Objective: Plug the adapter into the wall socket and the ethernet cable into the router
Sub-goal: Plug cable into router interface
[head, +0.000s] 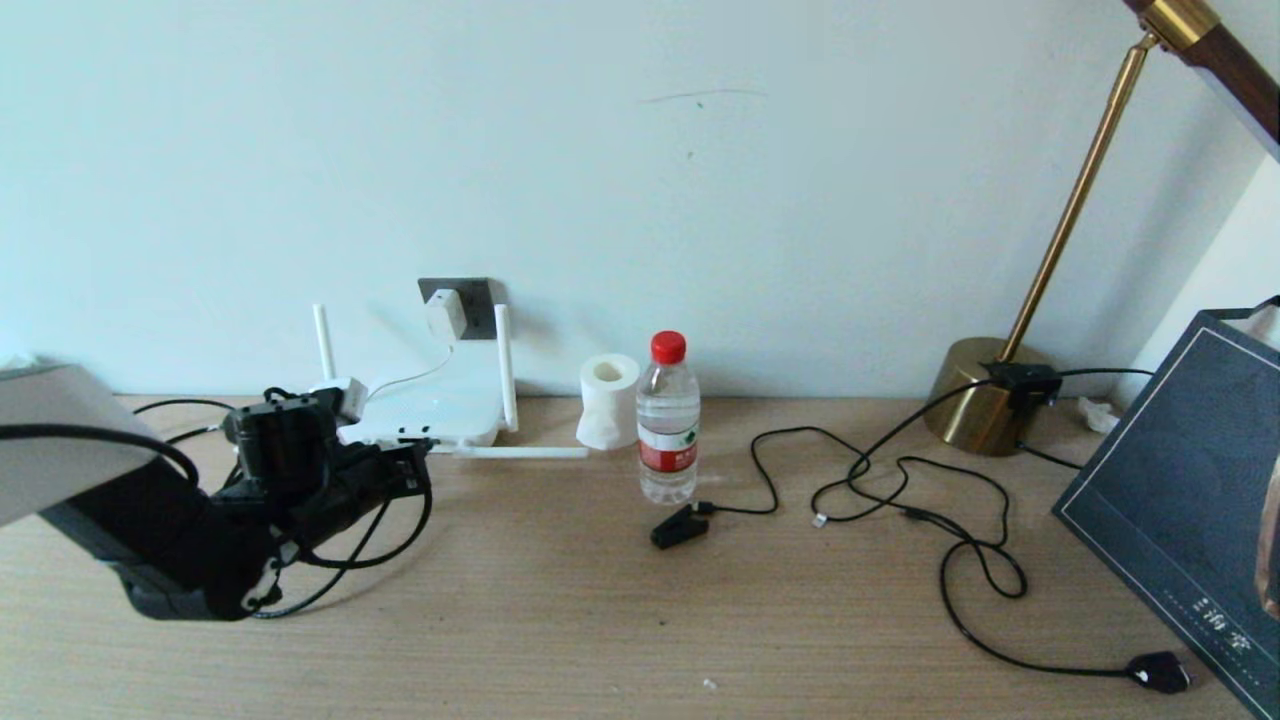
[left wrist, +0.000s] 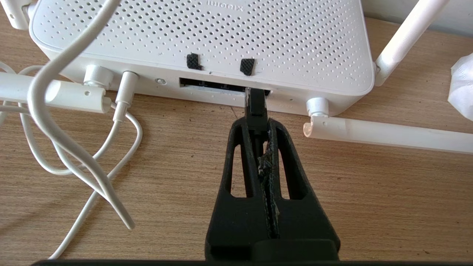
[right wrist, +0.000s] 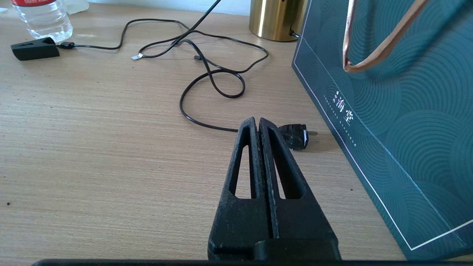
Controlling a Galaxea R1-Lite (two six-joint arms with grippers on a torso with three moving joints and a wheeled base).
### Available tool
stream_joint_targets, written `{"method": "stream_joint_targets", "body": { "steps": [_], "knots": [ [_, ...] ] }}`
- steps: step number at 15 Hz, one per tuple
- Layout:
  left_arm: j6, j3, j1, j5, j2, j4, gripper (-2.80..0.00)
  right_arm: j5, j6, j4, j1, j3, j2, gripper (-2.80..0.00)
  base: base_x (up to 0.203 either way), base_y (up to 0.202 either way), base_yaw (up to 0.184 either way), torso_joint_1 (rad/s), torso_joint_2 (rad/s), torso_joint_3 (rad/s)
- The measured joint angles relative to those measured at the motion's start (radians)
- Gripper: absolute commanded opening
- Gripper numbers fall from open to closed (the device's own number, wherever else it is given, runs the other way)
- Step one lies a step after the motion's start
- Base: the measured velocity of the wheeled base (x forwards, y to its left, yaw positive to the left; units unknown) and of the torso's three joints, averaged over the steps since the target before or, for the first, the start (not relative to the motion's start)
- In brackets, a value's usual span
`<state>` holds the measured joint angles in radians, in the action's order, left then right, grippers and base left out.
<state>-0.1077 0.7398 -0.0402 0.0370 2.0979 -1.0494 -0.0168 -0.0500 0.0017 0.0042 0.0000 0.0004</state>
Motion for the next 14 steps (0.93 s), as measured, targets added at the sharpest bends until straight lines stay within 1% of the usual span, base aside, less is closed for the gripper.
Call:
{"method": "stream_joint_targets", "body": {
  "steps": [14],
  "knots": [
    [0.0,-0.008,-0.01,0.0,0.002,0.006,-2.8,0.0,0.0,0.0,0.0,0.0,0.0,-2.8,0.0,0.0,0.0,0.0,0.0,0.0]
  ]
}}
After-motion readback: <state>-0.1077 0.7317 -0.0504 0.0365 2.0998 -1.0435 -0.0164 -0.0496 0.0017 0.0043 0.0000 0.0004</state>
